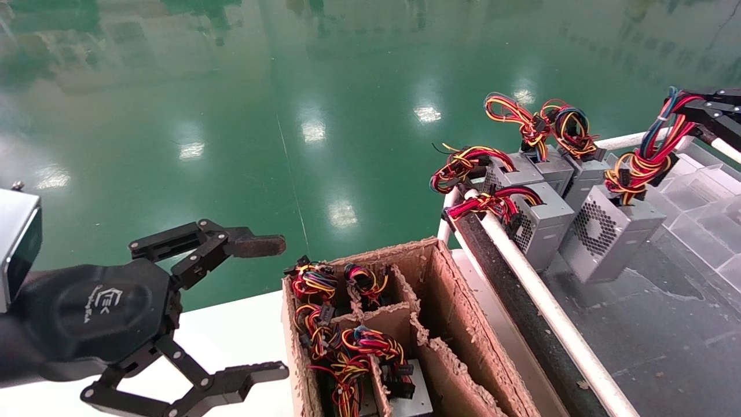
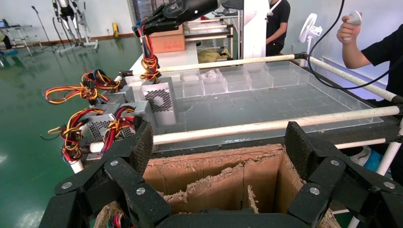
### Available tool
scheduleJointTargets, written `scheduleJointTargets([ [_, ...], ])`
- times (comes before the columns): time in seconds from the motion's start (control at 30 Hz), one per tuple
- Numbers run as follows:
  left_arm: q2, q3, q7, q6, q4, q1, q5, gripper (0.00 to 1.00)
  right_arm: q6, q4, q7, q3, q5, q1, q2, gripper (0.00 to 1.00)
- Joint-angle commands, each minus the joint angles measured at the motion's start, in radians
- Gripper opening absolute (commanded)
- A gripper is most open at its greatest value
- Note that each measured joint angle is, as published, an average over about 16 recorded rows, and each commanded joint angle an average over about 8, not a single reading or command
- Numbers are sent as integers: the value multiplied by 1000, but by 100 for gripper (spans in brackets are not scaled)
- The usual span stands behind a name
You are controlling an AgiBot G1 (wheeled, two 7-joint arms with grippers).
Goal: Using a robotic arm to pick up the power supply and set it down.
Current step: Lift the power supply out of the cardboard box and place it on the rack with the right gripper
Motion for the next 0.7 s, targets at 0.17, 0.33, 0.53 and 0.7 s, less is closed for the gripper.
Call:
scheduleJointTargets([
  [0.17, 0, 0, 0, 0, 0, 0, 0, 100, 29, -79, -45, -14, -25, 41, -37, 0],
  [0.33, 0, 0, 0, 0, 0, 0, 0, 100, 78, -127, -71, -24, -43, 66, -77, 0],
  [0.53, 0, 1, 0, 0, 0, 0, 0, 100, 159, -168, -96, -34, -60, 85, -130, 0],
  [0.7, 0, 1, 0, 0, 0, 0, 0, 100, 208, -185, -117, -39, -69, 91, -173, 0],
])
